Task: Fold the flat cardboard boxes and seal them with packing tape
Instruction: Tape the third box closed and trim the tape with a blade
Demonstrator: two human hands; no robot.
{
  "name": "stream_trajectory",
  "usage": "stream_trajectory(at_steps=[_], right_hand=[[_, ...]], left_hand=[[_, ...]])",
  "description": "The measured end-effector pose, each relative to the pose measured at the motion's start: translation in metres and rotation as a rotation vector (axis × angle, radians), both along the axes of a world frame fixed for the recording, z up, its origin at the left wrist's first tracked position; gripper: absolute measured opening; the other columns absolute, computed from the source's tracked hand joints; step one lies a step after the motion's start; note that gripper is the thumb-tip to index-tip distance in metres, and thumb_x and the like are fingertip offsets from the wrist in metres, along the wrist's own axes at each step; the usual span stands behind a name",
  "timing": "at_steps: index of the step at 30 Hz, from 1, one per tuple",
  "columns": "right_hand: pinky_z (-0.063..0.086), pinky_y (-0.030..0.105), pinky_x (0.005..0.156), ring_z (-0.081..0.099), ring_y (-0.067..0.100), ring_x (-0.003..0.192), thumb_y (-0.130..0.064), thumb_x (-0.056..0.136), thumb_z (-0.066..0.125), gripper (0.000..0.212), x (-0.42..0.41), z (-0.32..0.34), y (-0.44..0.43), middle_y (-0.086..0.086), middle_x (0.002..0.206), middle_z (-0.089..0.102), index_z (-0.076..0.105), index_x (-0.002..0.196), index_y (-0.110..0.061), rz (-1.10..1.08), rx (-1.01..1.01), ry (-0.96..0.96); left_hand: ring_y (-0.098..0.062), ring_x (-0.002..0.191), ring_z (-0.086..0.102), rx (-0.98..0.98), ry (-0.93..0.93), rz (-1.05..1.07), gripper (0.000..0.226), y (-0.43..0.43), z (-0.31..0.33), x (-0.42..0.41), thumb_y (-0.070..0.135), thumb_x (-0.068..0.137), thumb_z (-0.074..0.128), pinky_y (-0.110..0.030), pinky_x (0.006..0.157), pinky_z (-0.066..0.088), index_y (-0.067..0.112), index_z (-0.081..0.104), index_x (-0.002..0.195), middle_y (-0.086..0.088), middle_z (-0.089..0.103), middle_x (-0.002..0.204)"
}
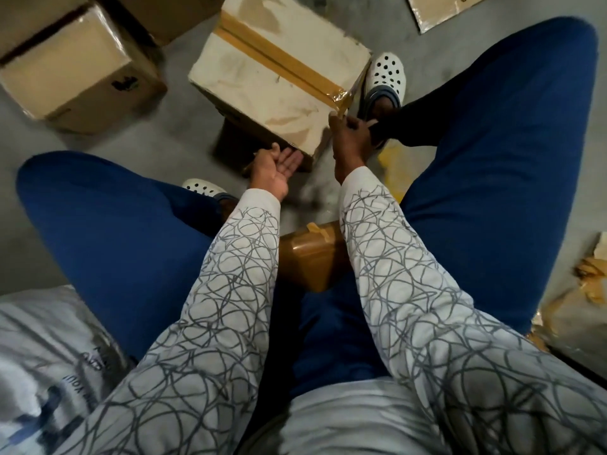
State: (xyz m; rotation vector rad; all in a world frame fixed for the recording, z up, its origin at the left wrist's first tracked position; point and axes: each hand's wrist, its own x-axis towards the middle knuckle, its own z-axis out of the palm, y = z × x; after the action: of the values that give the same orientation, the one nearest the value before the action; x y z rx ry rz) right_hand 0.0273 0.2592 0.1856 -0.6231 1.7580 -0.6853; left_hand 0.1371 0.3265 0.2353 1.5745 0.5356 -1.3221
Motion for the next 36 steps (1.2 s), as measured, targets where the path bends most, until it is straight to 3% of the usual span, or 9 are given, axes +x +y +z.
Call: stream_trajectory(at_steps=[4,8,12,16,19,21,25,29,36], right_hand=[[0.053,0.049,0.098,0.059,0.020,0.113,-0.050,0.071,0.083,0.081,0.009,-0.008,-0.017,0.000,0.128,0.059,0.049,0.140,-0.023,0.012,0.069,-0.076],[0.046,0.055,0.103,0.048,0.023,0.133,-0.068,0.042,0.088,0.125,0.021,-0.030,-0.031,-0.003,0.150,0.045,0.035,0.149,-0.031,0.053,0.075,-0.029],[0.037,0.038,0.114,0.042,0.024,0.138,-0.044,0.064,0.090,0.110,0.029,-0.028,-0.026,0.008,0.152,0.040,0.031,0.153,-0.020,0.287,-0.060,0.110],[0.041,0.041,0.112,0.048,0.025,0.135,-0.045,0.062,0.081,0.105,0.039,-0.033,-0.047,0.012,0.147,0.050,0.038,0.151,-0.011,0.574,-0.277,0.182],[0.039,0.033,0.111,0.048,0.028,0.135,-0.033,0.067,0.079,0.095,0.051,-0.019,-0.076,0.013,0.147,0.050,0.040,0.151,-0.014,0.902,-0.340,0.174],[0.041,0.032,0.105,0.053,0.028,0.131,-0.031,0.071,0.076,0.081,0.057,-0.012,-0.092,0.010,0.142,0.056,0.048,0.146,-0.021,1.003,-0.341,0.252],[0.047,0.032,0.093,0.060,0.030,0.119,-0.032,0.073,0.069,0.064,0.063,-0.012,-0.102,0.008,0.127,0.065,0.059,0.135,-0.025,1.034,-0.355,0.391],[0.049,0.041,0.091,0.061,0.035,0.113,-0.046,0.084,0.064,0.056,0.081,-0.013,-0.105,0.013,0.122,0.066,0.061,0.130,-0.014,0.929,-0.462,0.408],[0.046,0.037,0.092,0.060,0.033,0.113,-0.044,0.081,0.070,0.054,0.109,-0.008,-0.113,0.012,0.120,0.067,0.064,0.121,-0.009,0.786,-0.410,0.517]], left_hand=[[-0.043,0.128,0.050,0.001,-0.023,0.028,0.031,-0.014,-0.013,0.020,0.010,0.100,0.051,-0.058,0.102,0.046,0.004,0.052,0.131,-0.022,0.050,0.141],[-0.040,0.130,0.049,-0.015,-0.006,-0.040,0.042,-0.026,-0.015,0.019,0.023,0.096,0.063,-0.062,0.104,0.042,0.008,0.049,0.133,-0.020,0.053,0.141],[-0.034,0.128,0.054,-0.013,-0.001,-0.070,0.034,-0.039,-0.021,0.012,0.018,0.096,0.064,-0.053,0.104,0.046,0.007,0.052,0.126,-0.017,0.059,0.135],[-0.035,0.097,0.065,0.038,-0.051,0.122,0.032,-0.051,-0.023,0.001,-0.007,0.095,0.052,-0.036,0.063,0.061,0.004,0.049,0.125,-0.023,0.059,0.132],[-0.036,0.126,0.055,-0.001,0.017,0.160,0.039,-0.062,-0.006,-0.019,0.001,0.104,0.033,-0.037,0.094,0.050,-0.004,0.043,0.142,-0.020,0.050,0.143],[-0.036,0.122,0.058,-0.039,0.032,0.183,0.035,-0.068,-0.004,-0.022,0.003,0.104,0.036,-0.035,0.087,0.050,-0.003,0.051,0.136,-0.022,0.058,0.135],[-0.022,0.061,0.071,-0.033,0.064,0.077,0.018,-0.056,-0.004,-0.007,0.001,0.098,0.041,-0.027,0.053,0.056,0.003,0.058,0.103,-0.010,0.071,0.078],[-0.022,0.071,0.064,0.003,0.081,-0.032,0.019,-0.038,0.000,0.000,0.007,0.098,0.043,-0.037,0.061,0.057,0.010,0.057,0.085,-0.008,0.066,0.086],[-0.019,0.053,0.053,0.282,-0.300,-0.170,0.005,-0.006,-0.006,0.016,0.013,0.086,0.059,-0.024,0.041,0.046,0.010,0.063,0.085,-0.010,0.062,0.077]])
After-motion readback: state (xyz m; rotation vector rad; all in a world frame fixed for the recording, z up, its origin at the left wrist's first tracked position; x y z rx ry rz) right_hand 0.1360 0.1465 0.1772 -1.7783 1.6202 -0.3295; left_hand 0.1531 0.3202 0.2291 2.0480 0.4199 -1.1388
